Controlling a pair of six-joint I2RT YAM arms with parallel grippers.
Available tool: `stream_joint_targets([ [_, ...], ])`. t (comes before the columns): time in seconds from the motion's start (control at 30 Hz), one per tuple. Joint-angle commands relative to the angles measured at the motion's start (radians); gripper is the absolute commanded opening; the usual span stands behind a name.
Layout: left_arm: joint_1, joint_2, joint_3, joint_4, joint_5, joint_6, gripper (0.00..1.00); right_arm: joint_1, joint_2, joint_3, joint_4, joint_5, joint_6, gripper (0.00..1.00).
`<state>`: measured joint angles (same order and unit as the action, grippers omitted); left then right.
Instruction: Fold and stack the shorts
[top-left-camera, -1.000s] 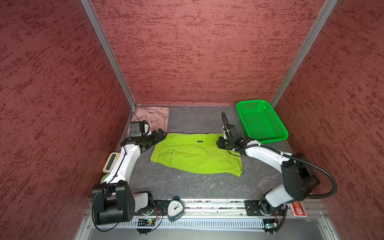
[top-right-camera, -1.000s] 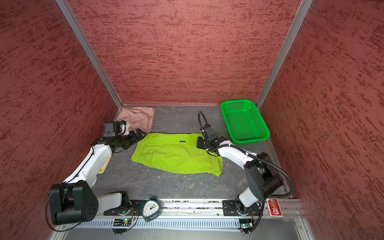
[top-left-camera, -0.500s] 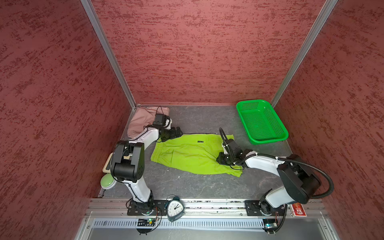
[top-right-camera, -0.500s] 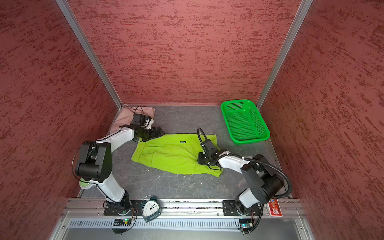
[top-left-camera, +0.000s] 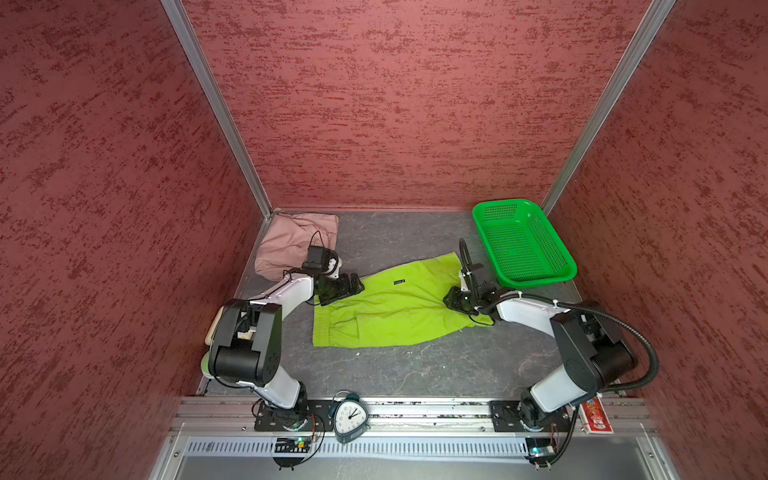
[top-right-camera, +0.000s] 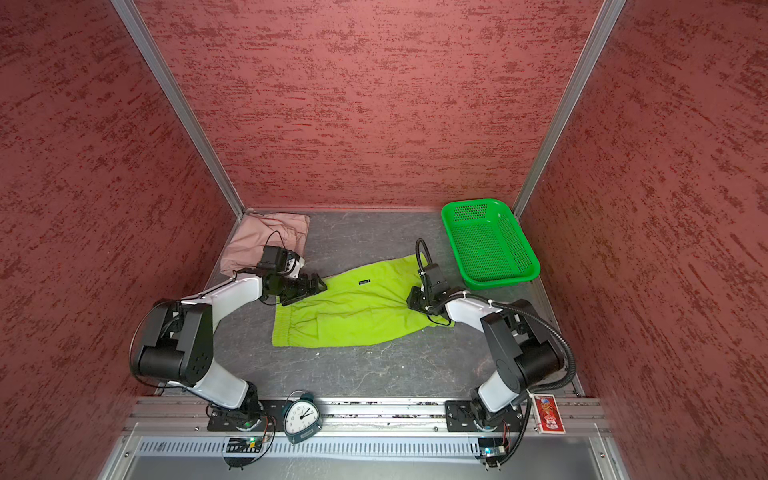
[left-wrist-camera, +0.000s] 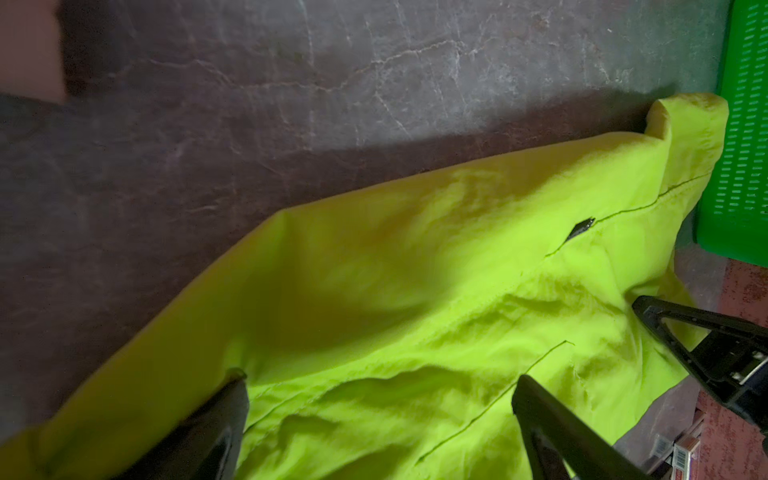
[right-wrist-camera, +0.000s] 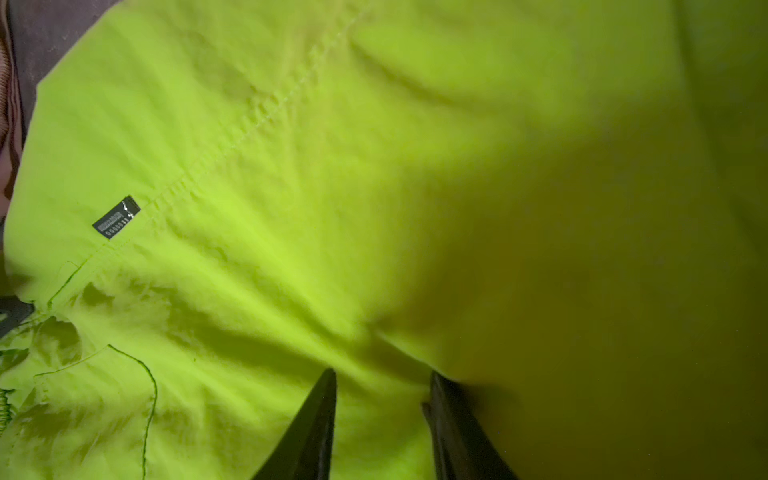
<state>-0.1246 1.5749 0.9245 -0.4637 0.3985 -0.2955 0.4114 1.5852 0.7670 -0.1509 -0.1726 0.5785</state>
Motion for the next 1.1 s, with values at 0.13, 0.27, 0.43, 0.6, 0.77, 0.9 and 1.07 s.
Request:
stream_joint_targets([
  [0.13,0.048,-0.248,0.275,-0.223,-0.066,0.000,0.99,0.155,-0.127,0.159,-0.127,0.080,-0.363,0.58],
  [0.27,0.203,-0.432,0.347,-0.373,-0.076,-0.008,0.99,0.349,-0.114,0.212,-0.036,0.130,-0.510,0.66],
  [0.43,0.349,-0.586,0.378,-0.523,-0.081,0.032,0.99,0.554,0.032,0.307,0.081,0.177,-0.661,0.78],
  [0.6,0.440,-0.635,0.351,-0.582,0.019,0.039,0.99,0.726,0.259,0.506,0.054,0.278,-0.802,0.88],
  [0.77,0.602,-0.642,0.299,-0.580,0.180,0.056,0.99,0.835,0.421,0.673,0.037,0.350,-0.879,0.95],
  [0.9,0.680,-0.649,0.278,-0.559,0.224,0.035,0.99,0.876,0.513,0.754,0.040,0.360,-0.920,0.96],
  [1.07,0.780,-0.649,0.266,-0.469,0.223,-0.031,0.99,0.897,0.637,0.860,0.008,0.429,-0.979,0.97],
])
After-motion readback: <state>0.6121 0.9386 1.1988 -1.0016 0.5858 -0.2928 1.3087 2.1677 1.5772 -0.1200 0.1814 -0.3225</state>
